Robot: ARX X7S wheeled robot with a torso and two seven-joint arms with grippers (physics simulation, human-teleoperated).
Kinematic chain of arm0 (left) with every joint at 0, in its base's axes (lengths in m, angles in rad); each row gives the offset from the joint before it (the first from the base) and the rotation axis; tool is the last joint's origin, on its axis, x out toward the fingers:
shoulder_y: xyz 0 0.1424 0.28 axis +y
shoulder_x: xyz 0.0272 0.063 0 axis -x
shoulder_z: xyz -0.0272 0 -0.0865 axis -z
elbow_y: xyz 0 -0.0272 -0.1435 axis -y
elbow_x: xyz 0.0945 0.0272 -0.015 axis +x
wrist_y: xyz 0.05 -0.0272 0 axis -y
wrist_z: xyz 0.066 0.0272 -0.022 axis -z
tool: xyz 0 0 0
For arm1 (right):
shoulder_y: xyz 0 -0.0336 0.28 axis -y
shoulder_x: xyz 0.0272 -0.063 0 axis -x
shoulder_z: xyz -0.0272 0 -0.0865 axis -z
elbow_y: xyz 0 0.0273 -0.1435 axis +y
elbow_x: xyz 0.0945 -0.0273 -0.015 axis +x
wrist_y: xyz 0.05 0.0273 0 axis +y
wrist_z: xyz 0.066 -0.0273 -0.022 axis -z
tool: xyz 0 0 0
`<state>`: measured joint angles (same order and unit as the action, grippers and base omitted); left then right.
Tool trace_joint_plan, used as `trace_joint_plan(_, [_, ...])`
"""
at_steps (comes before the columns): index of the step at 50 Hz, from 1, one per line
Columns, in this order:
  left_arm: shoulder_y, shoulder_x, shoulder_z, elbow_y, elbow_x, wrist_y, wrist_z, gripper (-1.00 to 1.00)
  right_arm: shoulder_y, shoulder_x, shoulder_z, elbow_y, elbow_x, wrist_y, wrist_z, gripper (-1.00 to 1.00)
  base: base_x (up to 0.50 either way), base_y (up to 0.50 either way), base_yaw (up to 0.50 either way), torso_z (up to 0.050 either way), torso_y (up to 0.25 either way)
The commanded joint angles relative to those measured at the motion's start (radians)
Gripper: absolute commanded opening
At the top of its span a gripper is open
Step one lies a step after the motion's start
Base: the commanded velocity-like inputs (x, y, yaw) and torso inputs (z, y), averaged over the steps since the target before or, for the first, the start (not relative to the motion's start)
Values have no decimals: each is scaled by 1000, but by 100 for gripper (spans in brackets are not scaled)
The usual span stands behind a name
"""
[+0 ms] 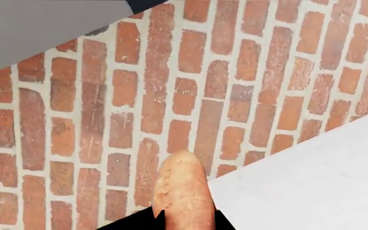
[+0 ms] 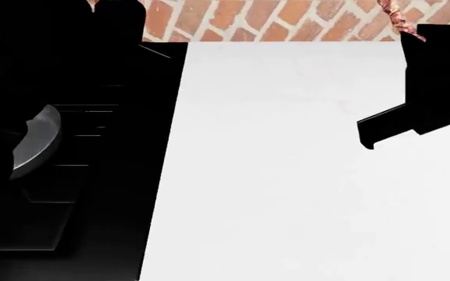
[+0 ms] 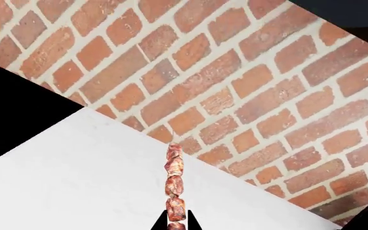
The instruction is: Place both pans onto different burners. Then place the sweet potato and the kebabs on different pans.
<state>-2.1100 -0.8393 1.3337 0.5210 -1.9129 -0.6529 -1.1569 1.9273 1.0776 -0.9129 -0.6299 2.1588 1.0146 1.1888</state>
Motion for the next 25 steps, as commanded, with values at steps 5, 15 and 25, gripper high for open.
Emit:
trace_joint_plan(5, [-9, -16, -17, 0, -11, -3, -5, -100, 23, -19, 9, 0, -13, 25, -12, -100, 0, 500, 0, 0, 0])
trace_joint_plan(15, [-12, -21, -25, 3, -18, -9, -9, -100, 27, -20, 13, -2, -11, 29, -17, -100, 0, 500, 0, 0, 0])
trace_joint_plan(25, [-7, -28, -32, 5, -17, -11, -9, -100, 34, -25, 14, 0, -3, 29, -14, -100, 0, 500, 0, 0, 0])
